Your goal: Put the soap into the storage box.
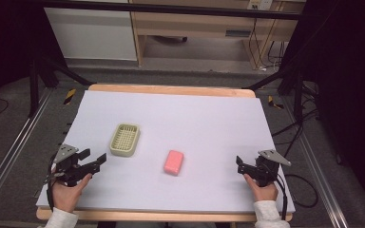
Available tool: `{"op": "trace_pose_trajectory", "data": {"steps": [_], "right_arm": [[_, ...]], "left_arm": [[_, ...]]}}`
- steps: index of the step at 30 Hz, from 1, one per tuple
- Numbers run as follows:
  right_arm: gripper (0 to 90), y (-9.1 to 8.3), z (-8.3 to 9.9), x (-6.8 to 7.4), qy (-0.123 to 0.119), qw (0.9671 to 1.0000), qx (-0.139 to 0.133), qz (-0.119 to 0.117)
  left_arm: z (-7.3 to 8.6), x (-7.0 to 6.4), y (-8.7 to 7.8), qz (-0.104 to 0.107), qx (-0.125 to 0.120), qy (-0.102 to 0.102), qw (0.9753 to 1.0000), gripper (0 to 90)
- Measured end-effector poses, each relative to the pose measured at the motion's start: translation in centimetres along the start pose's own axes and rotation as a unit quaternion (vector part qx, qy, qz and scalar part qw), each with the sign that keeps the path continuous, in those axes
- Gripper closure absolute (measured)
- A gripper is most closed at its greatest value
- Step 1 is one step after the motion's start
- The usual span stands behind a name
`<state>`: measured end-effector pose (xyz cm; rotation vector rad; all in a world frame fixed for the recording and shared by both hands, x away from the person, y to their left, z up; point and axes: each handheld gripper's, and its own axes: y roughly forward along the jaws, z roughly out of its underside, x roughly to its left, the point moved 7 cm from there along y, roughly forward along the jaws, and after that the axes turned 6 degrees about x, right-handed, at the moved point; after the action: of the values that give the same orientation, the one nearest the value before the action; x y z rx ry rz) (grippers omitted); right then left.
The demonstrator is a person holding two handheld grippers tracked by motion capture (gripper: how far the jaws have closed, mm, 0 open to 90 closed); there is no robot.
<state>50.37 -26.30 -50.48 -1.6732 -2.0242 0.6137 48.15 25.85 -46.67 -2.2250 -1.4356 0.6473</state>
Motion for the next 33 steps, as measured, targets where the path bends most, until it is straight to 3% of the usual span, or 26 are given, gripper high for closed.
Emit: {"op": "trace_pose_trajectory", "data": {"steps": [7, 10, 18, 33], "right_arm": [[4.7, 0.1, 0.0, 0.6, -0.012, 0.9999, 0.002, -0.004], [5.1, 0.1, 0.0, 0.9, -0.017, 0.9998, 0.009, -0.004], [5.6, 0.0, -0.1, 1.4, -0.027, 0.9996, 0.01, -0.004], [5.8, -0.1, -0.1, 1.6, -0.034, 0.9994, 0.005, -0.007]], "left_arm": [[-1.0, -3.1, 0.1, 0.029, 0.014, 0.03, 0.999, 31.5], [-1.4, -4.3, 0.3, 0.034, 0.018, 0.05, 0.998, 32.0], [-2.6, -7.2, 1.2, 0.053, 0.028, 0.08, 0.995, 32.1], [-5.2, -11.3, 3.6, 0.068, 0.037, 0.104, 0.9916, 31.8]]}}
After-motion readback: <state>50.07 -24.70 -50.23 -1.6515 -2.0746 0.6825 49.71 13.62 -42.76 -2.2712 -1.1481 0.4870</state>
